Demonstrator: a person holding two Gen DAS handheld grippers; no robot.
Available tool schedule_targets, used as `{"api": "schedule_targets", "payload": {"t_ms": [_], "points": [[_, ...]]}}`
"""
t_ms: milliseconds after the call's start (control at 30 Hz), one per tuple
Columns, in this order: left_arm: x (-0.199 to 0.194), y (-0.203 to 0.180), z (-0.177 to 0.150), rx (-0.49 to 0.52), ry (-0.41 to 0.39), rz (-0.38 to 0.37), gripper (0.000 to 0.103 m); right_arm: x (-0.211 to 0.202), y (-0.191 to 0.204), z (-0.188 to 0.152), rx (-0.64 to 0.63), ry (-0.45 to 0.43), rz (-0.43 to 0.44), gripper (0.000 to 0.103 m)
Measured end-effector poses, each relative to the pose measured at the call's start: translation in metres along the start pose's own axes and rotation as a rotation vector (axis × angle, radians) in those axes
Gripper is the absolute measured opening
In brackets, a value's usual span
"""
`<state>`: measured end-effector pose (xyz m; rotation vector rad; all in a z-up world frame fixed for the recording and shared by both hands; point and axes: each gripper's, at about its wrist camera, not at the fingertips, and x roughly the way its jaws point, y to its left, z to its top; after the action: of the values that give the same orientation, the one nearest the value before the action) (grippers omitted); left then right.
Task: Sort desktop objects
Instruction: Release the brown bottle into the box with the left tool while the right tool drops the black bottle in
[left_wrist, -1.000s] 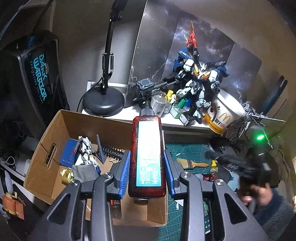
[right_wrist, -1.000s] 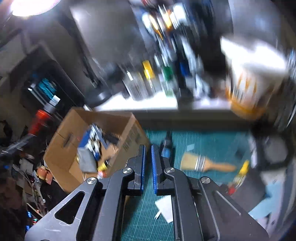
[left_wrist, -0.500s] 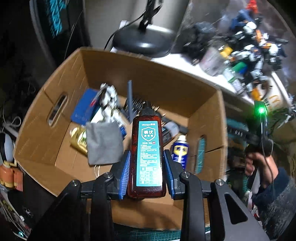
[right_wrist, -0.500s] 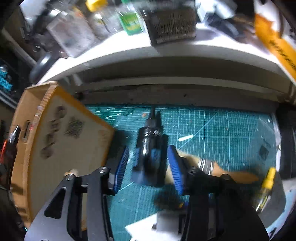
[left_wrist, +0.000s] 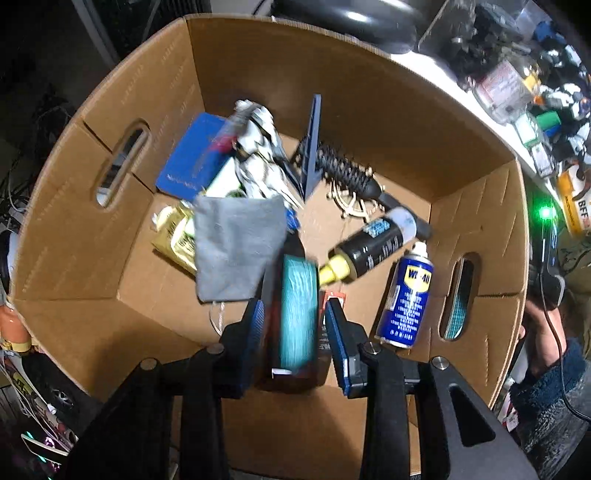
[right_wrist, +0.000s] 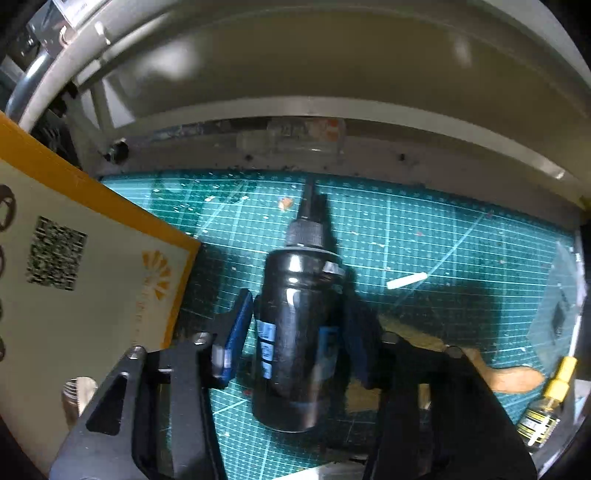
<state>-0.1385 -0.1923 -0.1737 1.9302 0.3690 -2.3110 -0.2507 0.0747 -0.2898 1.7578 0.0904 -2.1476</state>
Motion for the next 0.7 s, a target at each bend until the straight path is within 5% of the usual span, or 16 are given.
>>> {"api": "schedule_targets", "payload": {"t_ms": [100,333,467,700], "points": [[-0.012,-0.001,0.004,0.016,-0.038,0.032,0.047,-0.003,-0.009,-0.005,0.037,-0.005,0.014,0.039],[-0.029,0.003,0.005,0.009,-0.077,0.023,0.049,-0.055,-0.008,-0.018,0.037,-0.115,0.049,0.038],[-0.047,0.001,-0.001,0.012,-0.127,0.021,0.059,-0.110,0.001,-0.033,0.020,-0.193,0.101,0.038],[-0.087,0.006,-0.010,0.020,-0.244,-0.005,0.060,-0.222,0.054,-0.035,-0.094,-0.356,0.181,0.038]]}}
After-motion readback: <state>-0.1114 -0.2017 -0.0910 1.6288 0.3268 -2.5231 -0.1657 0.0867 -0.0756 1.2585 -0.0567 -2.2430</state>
